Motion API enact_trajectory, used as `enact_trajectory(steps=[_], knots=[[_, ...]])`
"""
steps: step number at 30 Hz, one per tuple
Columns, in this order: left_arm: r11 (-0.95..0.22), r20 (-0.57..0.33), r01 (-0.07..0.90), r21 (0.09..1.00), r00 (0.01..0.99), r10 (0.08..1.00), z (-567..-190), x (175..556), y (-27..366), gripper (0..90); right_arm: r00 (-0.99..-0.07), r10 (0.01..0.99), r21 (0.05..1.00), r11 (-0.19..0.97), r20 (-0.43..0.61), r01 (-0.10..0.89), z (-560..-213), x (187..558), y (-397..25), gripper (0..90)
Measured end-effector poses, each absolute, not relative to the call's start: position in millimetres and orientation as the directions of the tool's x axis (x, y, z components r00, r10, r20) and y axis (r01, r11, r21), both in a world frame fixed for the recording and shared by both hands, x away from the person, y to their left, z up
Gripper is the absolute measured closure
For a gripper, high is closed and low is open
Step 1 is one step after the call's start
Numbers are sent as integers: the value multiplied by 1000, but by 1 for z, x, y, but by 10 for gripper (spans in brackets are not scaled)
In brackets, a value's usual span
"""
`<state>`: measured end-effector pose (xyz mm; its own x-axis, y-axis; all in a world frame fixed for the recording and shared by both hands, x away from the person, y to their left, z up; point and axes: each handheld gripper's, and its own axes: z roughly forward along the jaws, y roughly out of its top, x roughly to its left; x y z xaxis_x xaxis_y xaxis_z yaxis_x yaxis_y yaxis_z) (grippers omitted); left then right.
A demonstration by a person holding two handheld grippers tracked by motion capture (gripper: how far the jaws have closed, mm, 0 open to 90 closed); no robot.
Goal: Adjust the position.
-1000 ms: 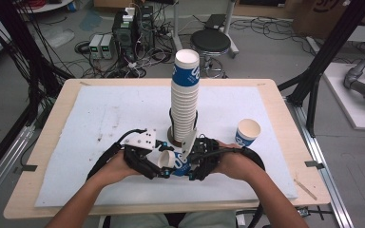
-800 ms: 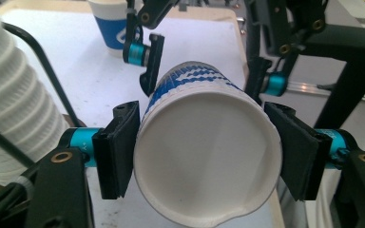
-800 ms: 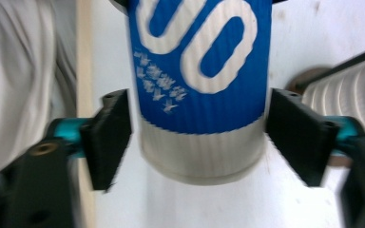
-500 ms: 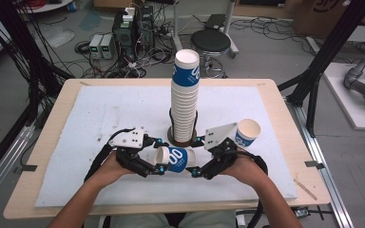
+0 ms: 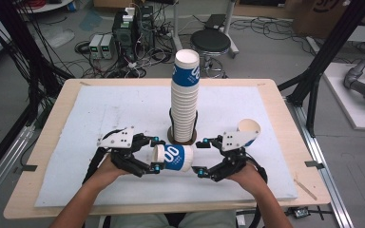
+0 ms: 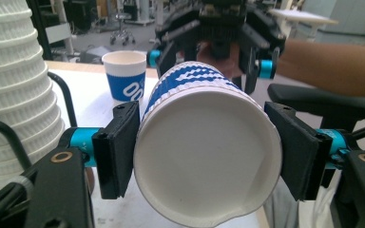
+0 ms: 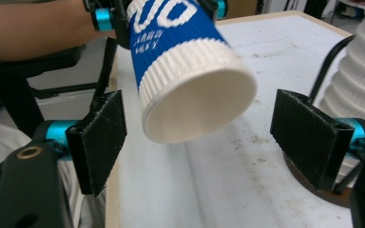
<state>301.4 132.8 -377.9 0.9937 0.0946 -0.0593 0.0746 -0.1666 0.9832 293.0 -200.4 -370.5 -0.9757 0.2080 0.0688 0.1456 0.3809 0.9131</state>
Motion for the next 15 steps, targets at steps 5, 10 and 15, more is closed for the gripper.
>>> enact_trajectory(steps=[5, 10, 15], knots=[[-153, -53, 64, 986, 996, 76, -378, 300, 132, 308, -978, 194, 922, 358, 82, 148, -380, 292, -198, 201], [-135, -49, 55, 989, 997, 52, -378, 298, 130, 308, -979, 175, 927, 340, 102, 157, -385, 292, -195, 201], [-132, -42, 46, 990, 999, 30, -378, 296, 127, 309, -980, 150, 921, 349, 128, 174, -388, 292, -189, 199]])
